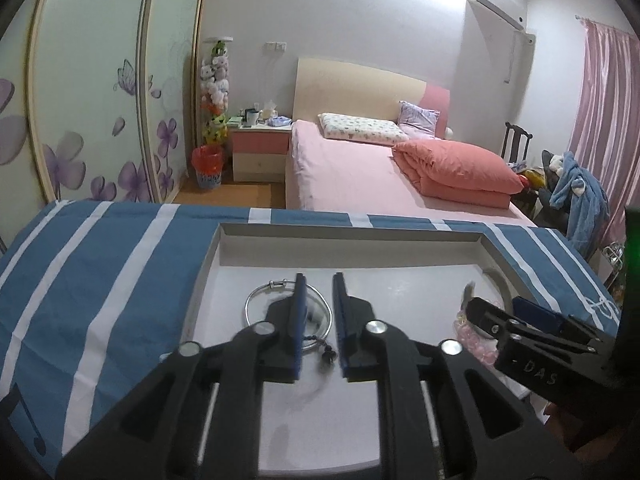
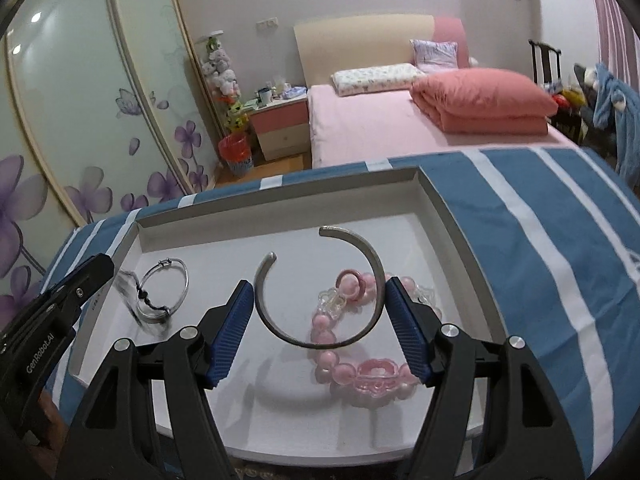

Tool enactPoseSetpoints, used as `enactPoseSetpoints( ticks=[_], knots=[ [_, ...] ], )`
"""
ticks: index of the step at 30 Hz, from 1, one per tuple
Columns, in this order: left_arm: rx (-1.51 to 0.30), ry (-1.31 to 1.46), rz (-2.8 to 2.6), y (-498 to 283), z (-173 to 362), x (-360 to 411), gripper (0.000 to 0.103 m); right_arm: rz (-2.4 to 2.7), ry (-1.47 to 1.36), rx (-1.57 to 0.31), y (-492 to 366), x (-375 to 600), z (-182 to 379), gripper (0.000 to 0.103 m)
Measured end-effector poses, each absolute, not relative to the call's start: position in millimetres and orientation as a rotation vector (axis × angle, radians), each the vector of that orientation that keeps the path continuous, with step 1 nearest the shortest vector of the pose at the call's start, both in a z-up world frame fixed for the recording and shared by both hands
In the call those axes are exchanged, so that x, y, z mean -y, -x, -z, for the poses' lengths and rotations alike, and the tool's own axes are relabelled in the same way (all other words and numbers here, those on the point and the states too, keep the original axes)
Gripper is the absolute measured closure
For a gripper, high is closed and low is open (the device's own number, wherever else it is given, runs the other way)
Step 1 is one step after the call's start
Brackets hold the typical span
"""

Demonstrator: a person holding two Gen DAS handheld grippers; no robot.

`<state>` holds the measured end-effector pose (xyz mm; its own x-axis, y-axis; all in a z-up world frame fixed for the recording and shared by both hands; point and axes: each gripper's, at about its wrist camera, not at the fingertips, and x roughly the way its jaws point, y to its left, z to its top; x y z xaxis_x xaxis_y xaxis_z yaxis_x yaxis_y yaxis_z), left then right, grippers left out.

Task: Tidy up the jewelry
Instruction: 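Lower the cuff and black bracelet into the grey tray and open both grippers, then withdraw both grippers from the tray back toward the remaining jewelry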

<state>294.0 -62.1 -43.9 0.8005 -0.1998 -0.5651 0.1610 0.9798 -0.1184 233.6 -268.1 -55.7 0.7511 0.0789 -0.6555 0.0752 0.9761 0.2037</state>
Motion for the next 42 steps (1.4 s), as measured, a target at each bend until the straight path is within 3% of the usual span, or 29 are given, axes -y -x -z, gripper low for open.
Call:
enactPoseSetpoints(
  ticks=[2, 13, 21, 23, 29, 42],
  knots=[
    [-0.604, 0.071, 0.187, -293.0, 42.3, 59.0, 0.075, 0.005, -0.230, -0.710, -227.8, 269.7, 52.0, 0.035],
    [-0.538, 0.141, 0.132, -252.5, 10.7, 15.1, 0.074, 0.023, -0.259, -0.628, -188.7, 290.7, 19.5, 0.035],
    [-0.546, 0.137, 0.095, -197.1, 12.3, -12.3, 0.065, 0.022, -0.222, -0.634, -154.1, 294.8, 16.5, 0.036],
    [-0.568, 0.136, 0.086, -185.0, 19.3, -18.2, 0.062, 0.026, -0.211, -0.662, -147.5, 296.4, 23.6, 0.038],
    [-0.648, 0.130, 0.093, -169.4, 38.7, -24.5, 0.059, 0.019, -0.216, -0.779, -144.5, 300.7, 55.0, 0.059],
    [-0.714, 0.077, 0.115, -162.3, 58.9, -15.1, 0.054, -0.016, -0.123, -0.891, -164.4, 275.8, 88.7, 0.060]
  ],
)
